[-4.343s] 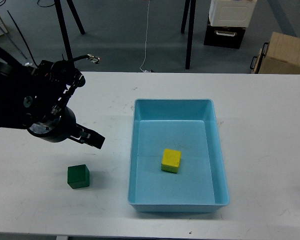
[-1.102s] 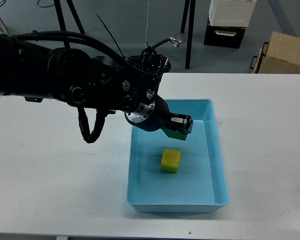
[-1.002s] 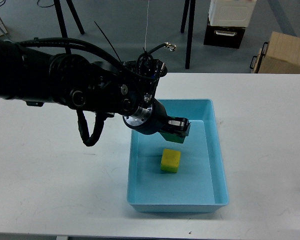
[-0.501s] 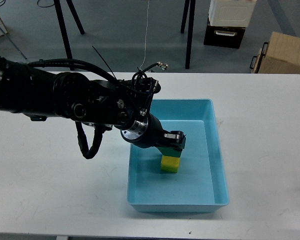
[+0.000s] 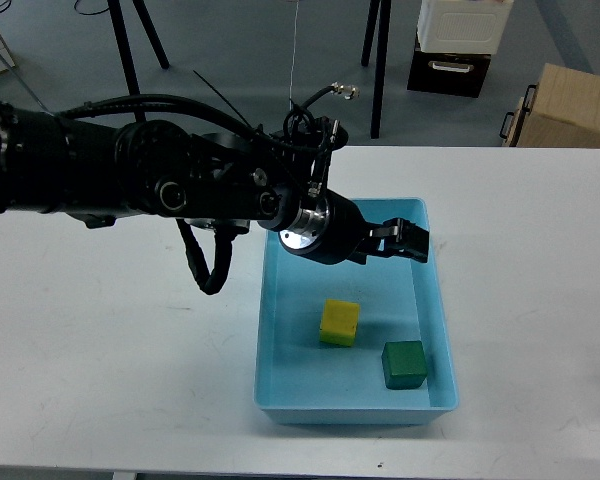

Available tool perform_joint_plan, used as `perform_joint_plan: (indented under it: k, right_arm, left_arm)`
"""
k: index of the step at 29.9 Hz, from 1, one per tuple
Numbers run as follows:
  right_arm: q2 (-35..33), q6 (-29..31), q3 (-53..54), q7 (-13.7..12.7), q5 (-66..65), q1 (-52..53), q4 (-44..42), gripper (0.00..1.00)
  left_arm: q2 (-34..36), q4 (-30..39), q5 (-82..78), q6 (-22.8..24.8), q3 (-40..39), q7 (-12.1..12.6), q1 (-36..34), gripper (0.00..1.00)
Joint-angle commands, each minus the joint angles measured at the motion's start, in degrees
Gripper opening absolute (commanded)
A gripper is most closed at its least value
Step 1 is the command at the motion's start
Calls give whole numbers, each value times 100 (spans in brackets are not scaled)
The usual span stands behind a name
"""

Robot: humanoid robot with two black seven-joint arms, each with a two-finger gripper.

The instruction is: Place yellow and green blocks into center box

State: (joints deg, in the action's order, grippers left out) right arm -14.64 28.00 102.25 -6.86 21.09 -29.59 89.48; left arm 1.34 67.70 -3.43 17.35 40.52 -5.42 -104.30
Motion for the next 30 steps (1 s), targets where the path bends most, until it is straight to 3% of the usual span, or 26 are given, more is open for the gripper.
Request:
perform_joint_plan:
  k: [1,6,13,22,30]
  right_arm:
    - [5,0,-12,0,0,32,-9,99]
    - [14,0,-21,0,0,120,-9,99]
    - [-39,0,-30,0,-324,673,-369,99]
    - [-109,0,-337,18,-413,1307,-572,99]
    - [-118,0,-346,26,-395,1316,-545,99]
  left_arm:
    - [594,-546,-18,215,-1359,23,469,97]
    - [1245,-1258,-27,1065,-2933,85,1252,98]
    - [1895,-2024,0,1065,-4753,94,2439,100]
    - [2389,-1814,35,1065,-7283,68,4029,100]
    - [1844,-1463,26,1065,-10402,120,6024,100]
